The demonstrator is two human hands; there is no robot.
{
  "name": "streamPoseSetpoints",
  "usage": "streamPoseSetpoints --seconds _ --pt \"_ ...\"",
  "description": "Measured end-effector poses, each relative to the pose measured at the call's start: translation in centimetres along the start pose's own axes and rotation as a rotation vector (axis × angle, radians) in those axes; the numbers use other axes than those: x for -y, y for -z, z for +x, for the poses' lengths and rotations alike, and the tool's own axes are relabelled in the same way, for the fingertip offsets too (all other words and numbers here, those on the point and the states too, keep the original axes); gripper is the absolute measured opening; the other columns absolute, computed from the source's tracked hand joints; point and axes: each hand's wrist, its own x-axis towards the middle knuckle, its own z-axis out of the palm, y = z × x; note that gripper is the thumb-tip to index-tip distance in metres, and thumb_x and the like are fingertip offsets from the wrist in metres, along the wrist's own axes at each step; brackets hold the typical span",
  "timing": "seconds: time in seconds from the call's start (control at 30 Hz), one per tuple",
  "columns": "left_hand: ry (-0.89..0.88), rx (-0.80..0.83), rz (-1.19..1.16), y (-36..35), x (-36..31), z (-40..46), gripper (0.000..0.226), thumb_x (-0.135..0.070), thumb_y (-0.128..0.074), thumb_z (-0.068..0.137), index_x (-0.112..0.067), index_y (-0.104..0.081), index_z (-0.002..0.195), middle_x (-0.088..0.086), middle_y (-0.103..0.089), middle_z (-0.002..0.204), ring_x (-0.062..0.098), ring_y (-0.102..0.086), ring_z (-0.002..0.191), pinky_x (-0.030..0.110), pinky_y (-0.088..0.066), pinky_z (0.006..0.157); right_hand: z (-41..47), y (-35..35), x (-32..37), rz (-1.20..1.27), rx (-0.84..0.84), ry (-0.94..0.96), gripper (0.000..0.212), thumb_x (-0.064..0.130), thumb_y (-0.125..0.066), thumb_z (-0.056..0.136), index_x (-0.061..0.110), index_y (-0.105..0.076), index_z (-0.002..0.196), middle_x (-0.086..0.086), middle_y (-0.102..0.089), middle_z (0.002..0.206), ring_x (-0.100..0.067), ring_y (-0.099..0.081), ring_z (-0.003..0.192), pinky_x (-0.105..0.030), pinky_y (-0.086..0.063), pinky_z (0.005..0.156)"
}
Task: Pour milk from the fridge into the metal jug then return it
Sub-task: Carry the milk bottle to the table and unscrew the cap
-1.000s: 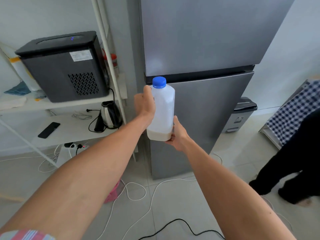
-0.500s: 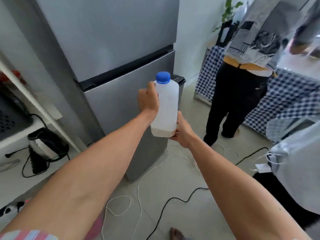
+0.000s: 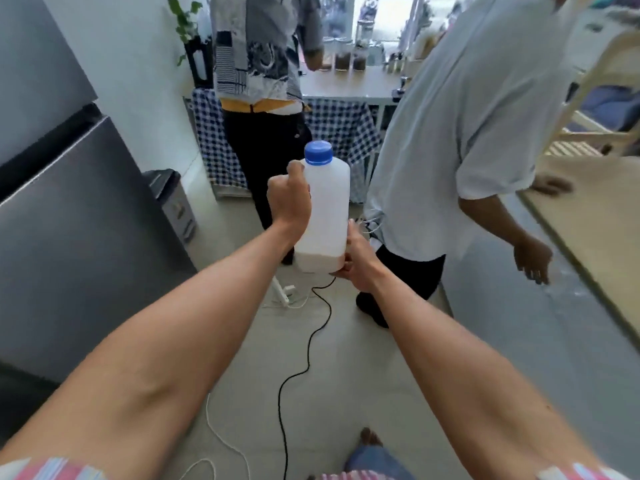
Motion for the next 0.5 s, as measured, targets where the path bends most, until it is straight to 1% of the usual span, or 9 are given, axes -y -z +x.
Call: streamPoseSetpoints --seconds 0.07,0.1,0.2,0.27,0.33,0.4,0.43,0.5 --pt "0.005 0.116 -0.037 -3.7 -0.2 -1.6 0.052 -0.036 -0.045 0.083 -0.021 -0.042 0.033 -0.008 -0.04 0.041 0.015 -0.035 0.043 0.032 -0.029 0.051 -1.5 3.7 0.3 0.036 -0.068 0.025 0.055 0.071 -0.037 0.1 0.027 -0.065 0.118 -0.003 -0.072 0.112 -0.026 -0.068 0.105 -0.039 -0.059 0.08" --pt "0.007 0.173 -0.041 -5.6 -0.2 -2.4 0.052 -0.034 -0.045 0.083 -0.022 -0.039 0.033 -0.008 -0.039 0.041 0.014 -0.033 0.043 0.031 -0.027 0.05 -2.3 5.5 0.4 0.05 -0.095 0.037 0.053 0.072 -0.039 0.099 0.028 -0.064 0.116 -0.003 -0.072 0.113 -0.027 -0.067 0.108 -0.041 -0.059 0.082" --pt "0.014 0.316 -0.065 -11.3 -0.6 -5.6 0.049 -0.032 -0.045 0.085 -0.024 -0.033 0.038 -0.006 -0.036 0.043 0.015 -0.029 0.044 0.03 -0.023 0.049 -5.0 11.1 0.7 0.115 -0.191 0.082 0.048 0.068 -0.048 0.095 0.031 -0.061 0.122 -0.004 -0.07 0.12 -0.028 -0.064 0.113 -0.047 -0.058 0.092" --pt "0.028 0.385 -0.06 -14.9 -1.0 -8.0 0.048 -0.033 -0.046 0.085 -0.024 -0.035 0.039 -0.004 -0.039 0.044 0.016 -0.032 0.044 0.029 -0.025 0.048 -6.9 14.7 0.9 0.188 -0.265 0.109 0.043 0.064 -0.048 0.099 0.031 -0.061 0.123 0.001 -0.068 0.116 -0.026 -0.063 0.112 -0.047 -0.057 0.092" --pt "0.042 0.437 -0.037 -18.6 -1.4 -10.7 0.045 -0.039 -0.046 0.08 -0.022 -0.042 0.038 0.0 -0.046 0.048 0.021 -0.038 0.047 0.033 -0.03 0.052 -8.9 18.4 0.9 0.231 -0.355 0.138 0.043 0.062 -0.048 0.1 0.031 -0.061 0.126 0.003 -0.066 0.114 -0.025 -0.062 0.111 -0.047 -0.058 0.092" --pt "0.039 0.5 -0.012 -22.4 -1.6 -13.5 0.045 -0.044 -0.044 0.075 -0.021 -0.05 0.037 0.007 -0.052 0.057 0.031 -0.045 0.054 0.037 -0.036 0.058 -10.9 22.2 0.7 0.265 -0.442 0.14 0.042 0.063 -0.051 0.098 0.031 -0.063 0.121 -0.003 -0.067 0.119 -0.029 -0.063 0.114 -0.047 -0.059 0.089" --pt "0.045 0.533 -0.004 -24.3 -1.6 -15.0 0.044 -0.046 -0.043 0.075 -0.023 -0.054 0.039 0.009 -0.054 0.061 0.034 -0.048 0.058 0.039 -0.038 0.061 -11.9 24.3 0.4 0.285 -0.479 0.136 0.041 0.064 -0.049 0.098 0.03 -0.063 0.118 -0.007 -0.068 0.121 -0.03 -0.064 0.114 -0.045 -0.06 0.085" --pt "0.049 0.598 -0.028 -27.7 -1.7 -18.5 0.04 -0.047 -0.044 0.077 -0.021 -0.057 0.048 0.003 -0.055 0.056 0.028 -0.049 0.058 0.039 -0.04 0.063 -14.3 28.2 -0.1 0.36 -0.542 0.131 0.044 0.065 -0.046 0.1 0.026 -0.063 0.111 -0.009 -0.069 0.117 -0.03 -0.066 0.109 -0.041 -0.06 0.075"
